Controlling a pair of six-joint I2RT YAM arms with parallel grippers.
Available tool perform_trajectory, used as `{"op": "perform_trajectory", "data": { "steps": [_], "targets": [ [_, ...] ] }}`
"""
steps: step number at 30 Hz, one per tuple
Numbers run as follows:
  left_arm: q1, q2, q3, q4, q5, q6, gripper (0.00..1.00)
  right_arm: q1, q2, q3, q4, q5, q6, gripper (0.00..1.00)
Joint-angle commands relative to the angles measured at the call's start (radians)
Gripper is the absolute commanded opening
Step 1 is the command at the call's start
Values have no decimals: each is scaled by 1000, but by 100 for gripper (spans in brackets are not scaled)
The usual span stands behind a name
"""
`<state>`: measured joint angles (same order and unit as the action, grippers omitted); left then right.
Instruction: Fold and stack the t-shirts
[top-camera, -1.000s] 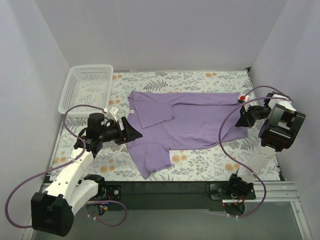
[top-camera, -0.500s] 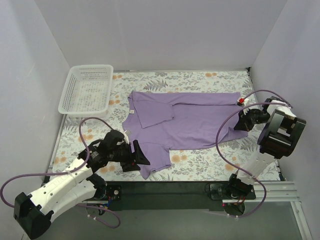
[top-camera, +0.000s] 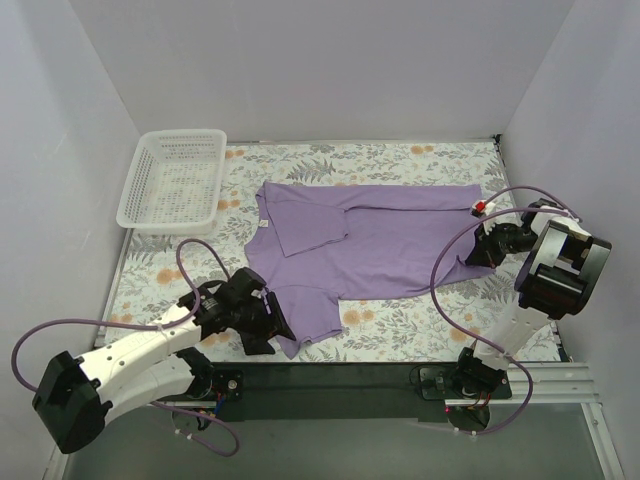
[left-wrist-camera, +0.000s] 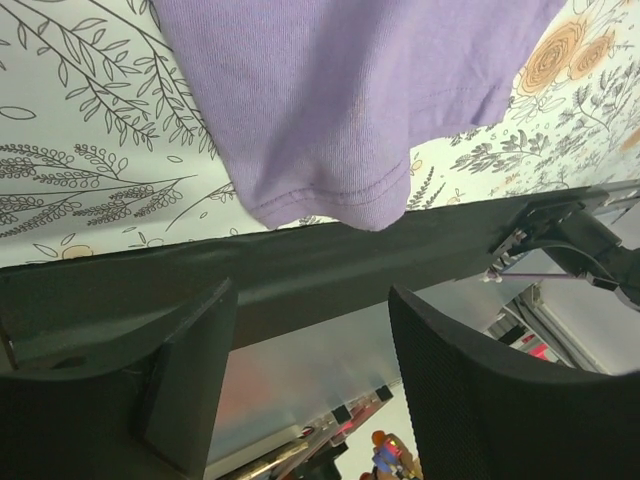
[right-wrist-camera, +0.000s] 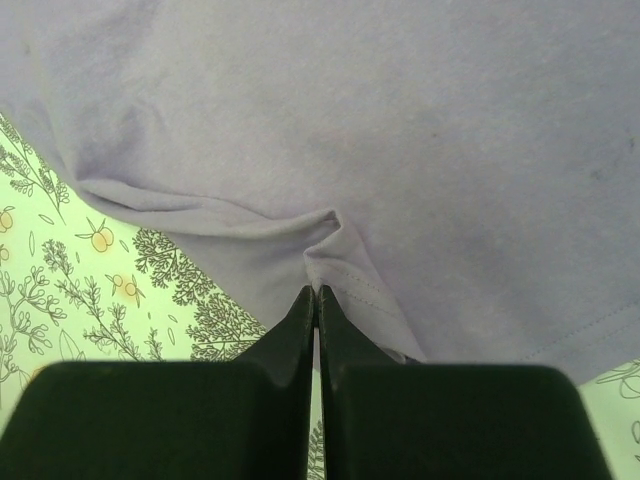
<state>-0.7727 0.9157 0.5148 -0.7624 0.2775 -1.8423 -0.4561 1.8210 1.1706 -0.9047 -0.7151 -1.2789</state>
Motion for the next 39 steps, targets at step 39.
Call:
{"op": "perform_trajectory", "data": {
  "steps": [39],
  "targets": [
    [-96, 245, -141, 239, -121, -64, 25, 2, -11, -8, 3, -37, -5, 1]
  ]
}}
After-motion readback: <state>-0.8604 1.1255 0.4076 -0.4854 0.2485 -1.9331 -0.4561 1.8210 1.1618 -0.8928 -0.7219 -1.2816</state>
